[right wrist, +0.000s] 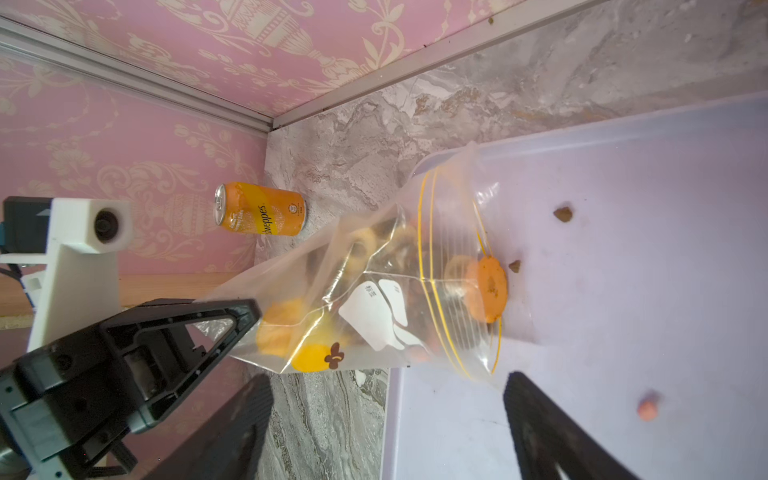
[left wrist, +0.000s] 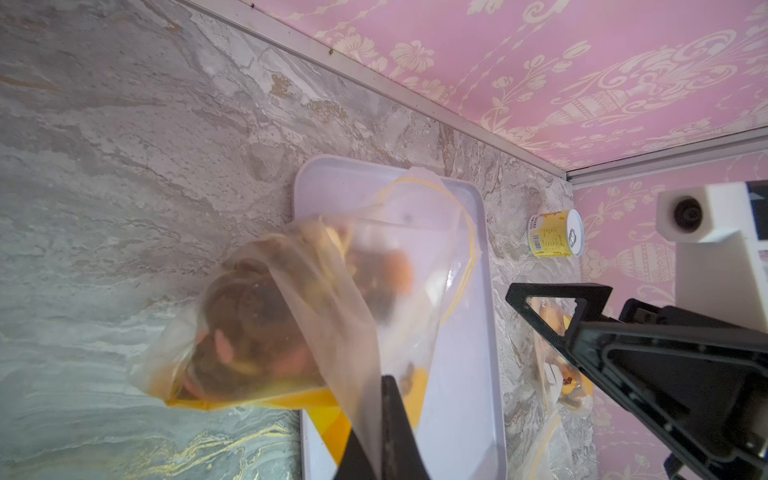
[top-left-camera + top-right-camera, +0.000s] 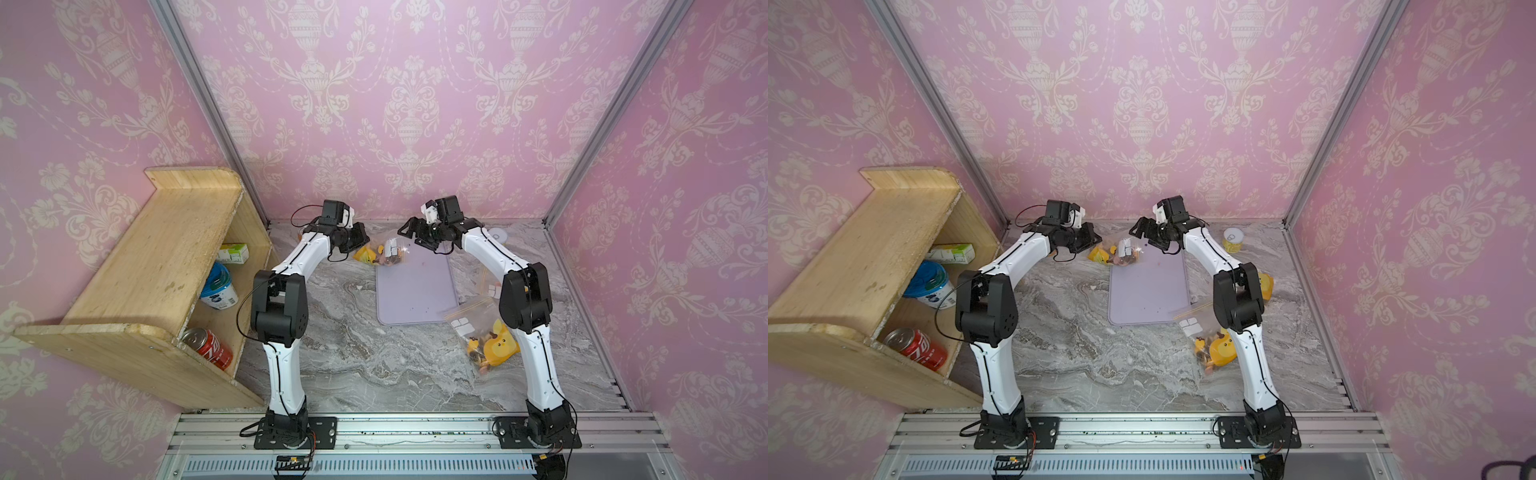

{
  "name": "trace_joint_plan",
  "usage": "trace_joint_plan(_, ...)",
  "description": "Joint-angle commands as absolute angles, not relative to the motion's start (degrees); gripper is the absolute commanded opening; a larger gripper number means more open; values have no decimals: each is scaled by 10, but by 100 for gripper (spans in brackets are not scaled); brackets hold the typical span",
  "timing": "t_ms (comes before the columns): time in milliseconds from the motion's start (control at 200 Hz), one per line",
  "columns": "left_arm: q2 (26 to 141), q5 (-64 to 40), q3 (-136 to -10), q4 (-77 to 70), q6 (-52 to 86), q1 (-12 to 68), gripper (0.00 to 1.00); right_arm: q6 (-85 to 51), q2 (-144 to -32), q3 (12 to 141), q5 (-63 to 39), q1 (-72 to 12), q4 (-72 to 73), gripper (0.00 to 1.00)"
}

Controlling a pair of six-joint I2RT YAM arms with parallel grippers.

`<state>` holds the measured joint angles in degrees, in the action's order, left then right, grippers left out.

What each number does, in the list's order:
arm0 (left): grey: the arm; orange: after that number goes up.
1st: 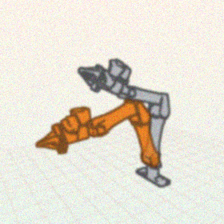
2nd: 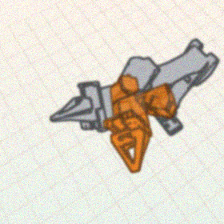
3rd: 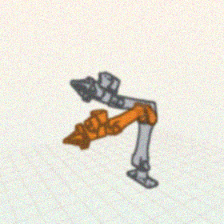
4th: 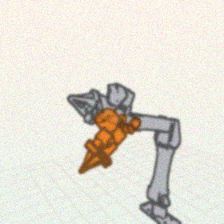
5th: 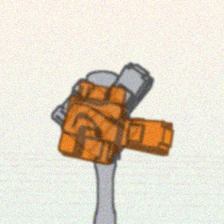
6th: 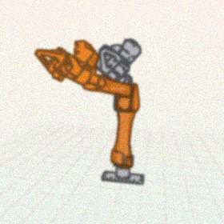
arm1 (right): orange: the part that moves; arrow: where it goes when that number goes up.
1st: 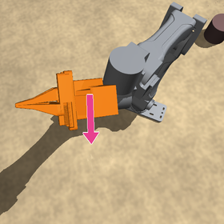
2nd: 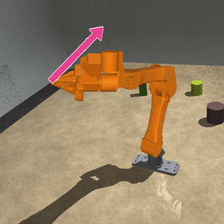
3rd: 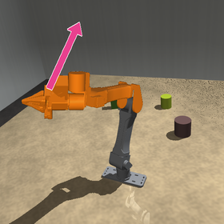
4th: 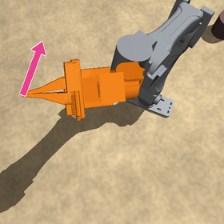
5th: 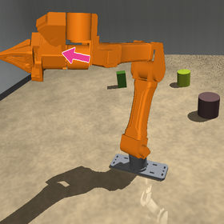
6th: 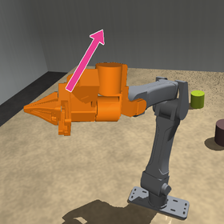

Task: Pour cookies out of the ziploc bag
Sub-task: 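Pour the cookies out of the ziploc bag onto the tray.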

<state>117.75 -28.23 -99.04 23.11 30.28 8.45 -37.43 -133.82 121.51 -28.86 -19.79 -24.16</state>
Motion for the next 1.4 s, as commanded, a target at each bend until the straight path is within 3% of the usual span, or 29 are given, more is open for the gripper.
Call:
trace_joint_plan(0,1159,-291,-1019,247,284,93,0,-370,-1359,1275,-283,-199,-278,86)
trace_joint_plan(465,1170,-291,-1033,262,274,94,0,-381,-1474,1434,-284,-194,-327,85)
trace_joint_plan(771,1187,-293,-1070,281,272,94,0,-397,-1507,1455,-294,-185,-319,81)
trace_joint_plan(896,1190,-293,-1072,283,271,94,0,-398,-1506,1450,-293,-182,-317,80)
trace_joint_plan(1086,1196,-296,-1077,284,271,96,0,-421,-1510,1439,-334,-182,-289,67)
trace_joint_plan(1391,1215,-299,-1119,301,272,110,0,-406,-1441,1300,-315,-179,-248,68)
